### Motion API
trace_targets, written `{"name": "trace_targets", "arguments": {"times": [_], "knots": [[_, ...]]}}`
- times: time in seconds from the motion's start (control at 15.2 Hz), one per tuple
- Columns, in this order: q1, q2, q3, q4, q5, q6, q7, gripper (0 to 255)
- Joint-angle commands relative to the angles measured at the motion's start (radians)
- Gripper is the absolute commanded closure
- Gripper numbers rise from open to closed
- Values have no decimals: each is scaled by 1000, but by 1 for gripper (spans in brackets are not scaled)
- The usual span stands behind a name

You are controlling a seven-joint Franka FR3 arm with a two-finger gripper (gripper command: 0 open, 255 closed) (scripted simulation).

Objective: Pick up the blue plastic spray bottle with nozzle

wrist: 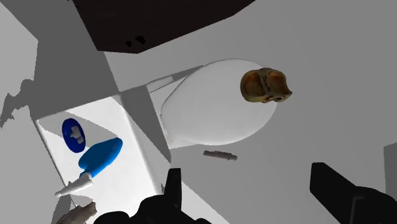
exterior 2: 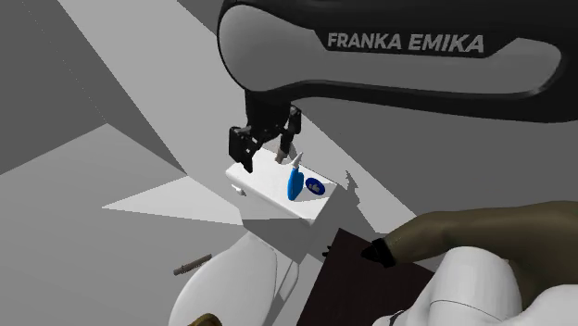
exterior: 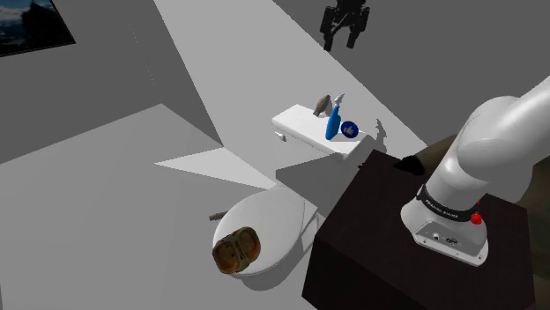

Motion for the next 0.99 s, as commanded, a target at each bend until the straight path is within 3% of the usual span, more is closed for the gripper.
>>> {"name": "trace_targets", "arguments": {"times": [0.0, 0.92], "knots": [[-15, 70, -19, 23, 15, 28, 25, 0], [-118, 567, -156, 277, 201, 121, 137, 0]]}}
